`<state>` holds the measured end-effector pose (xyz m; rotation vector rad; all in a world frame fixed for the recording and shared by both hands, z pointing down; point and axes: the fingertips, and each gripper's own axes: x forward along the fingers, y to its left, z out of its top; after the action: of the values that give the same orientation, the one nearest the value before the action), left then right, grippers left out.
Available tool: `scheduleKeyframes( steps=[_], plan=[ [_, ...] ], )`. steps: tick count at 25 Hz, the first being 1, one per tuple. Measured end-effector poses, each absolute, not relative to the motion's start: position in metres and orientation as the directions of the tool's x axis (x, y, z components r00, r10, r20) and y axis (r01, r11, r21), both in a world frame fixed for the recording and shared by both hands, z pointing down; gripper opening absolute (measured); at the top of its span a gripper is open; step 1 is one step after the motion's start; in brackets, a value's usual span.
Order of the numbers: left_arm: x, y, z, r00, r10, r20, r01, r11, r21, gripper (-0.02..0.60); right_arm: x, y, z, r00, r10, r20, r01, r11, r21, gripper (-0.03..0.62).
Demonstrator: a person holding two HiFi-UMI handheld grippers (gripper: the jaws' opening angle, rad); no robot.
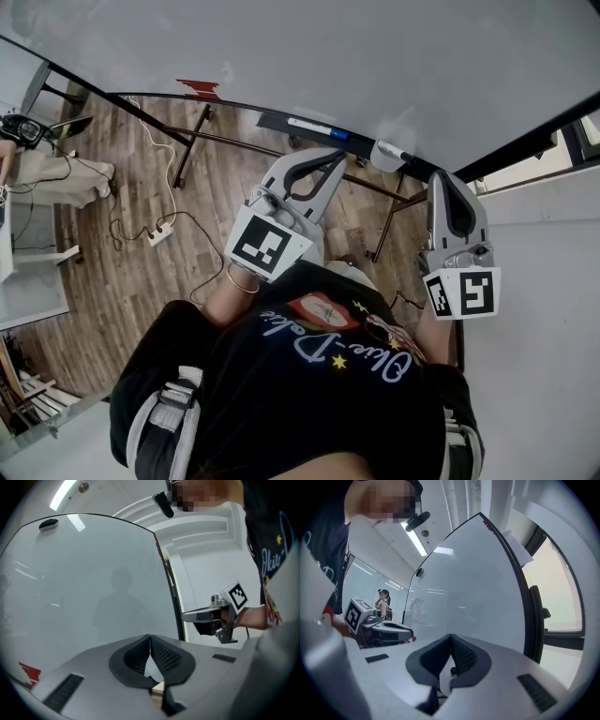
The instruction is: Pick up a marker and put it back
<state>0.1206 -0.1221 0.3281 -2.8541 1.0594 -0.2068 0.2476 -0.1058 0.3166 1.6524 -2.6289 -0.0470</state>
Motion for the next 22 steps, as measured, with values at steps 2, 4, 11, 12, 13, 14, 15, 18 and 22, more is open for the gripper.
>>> scheduleKeyframes(
  steps=[2, 4, 11, 12, 13, 14, 15, 18, 22],
  plan=[
    [0.1211, -0.1202, 0.3280, 0.752, -0.653, 0.094, -0.640, -0.757, -0.132, 0.003, 0.2483, -0.1034, 0.3141, -0.431, -0.902, 0.006, -0.901, 0.431, 0.043, 0.000],
    [0.1213, -0.1187, 0.3279, 0.752, -0.652, 0.093, -0.640, -0.757, -0.132, 0.003, 0.2487, -0.1014, 0.3126, -0.431, -0.902, 0.000, -0.902, 0.431, 0.041, 0.000],
    [0.1214, -0.1177, 0.3285, 0.752, -0.653, 0.091, -0.642, -0.756, -0.126, 0.003, 0.2481, -0.0987, 0.3131, -0.433, -0.901, -0.003, -0.901, 0.433, 0.036, 0.000],
    [0.1213, -0.1175, 0.3284, 0.752, -0.653, 0.091, -0.641, -0.757, -0.128, 0.003, 0.2477, -0.0985, 0.3132, -0.434, -0.901, -0.004, -0.900, 0.434, 0.035, 0.000],
    [0.1214, -0.1172, 0.3281, 0.753, -0.652, 0.090, -0.641, -0.757, -0.128, 0.003, 0.2475, -0.0984, 0.3132, -0.435, -0.901, -0.004, -0.900, 0.434, 0.034, 0.000],
    [0.1214, -0.1169, 0.3278, 0.753, -0.652, 0.089, -0.641, -0.757, -0.127, 0.003, 0.2475, -0.0983, 0.3130, -0.435, -0.901, -0.005, -0.900, 0.434, 0.033, 0.000],
    [0.1213, -0.1167, 0.3276, 0.753, -0.652, 0.089, -0.641, -0.757, -0.125, 0.003, 0.2474, -0.0983, 0.3125, -0.435, -0.901, -0.005, -0.900, 0.434, 0.033, 0.000],
    [0.1205, -0.1171, 0.3272, 0.751, -0.654, 0.091, -0.643, -0.756, -0.123, 0.003, 0.2459, -0.0983, 0.3119, -0.437, -0.899, 0.000, -0.898, 0.437, 0.047, 0.000],
    [0.1202, -0.1172, 0.3279, 0.750, -0.655, 0.093, -0.644, -0.755, -0.124, 0.003, 0.2415, -0.0979, 0.3140, -0.449, -0.893, 0.019, -0.891, 0.449, 0.069, 0.000]
  ],
)
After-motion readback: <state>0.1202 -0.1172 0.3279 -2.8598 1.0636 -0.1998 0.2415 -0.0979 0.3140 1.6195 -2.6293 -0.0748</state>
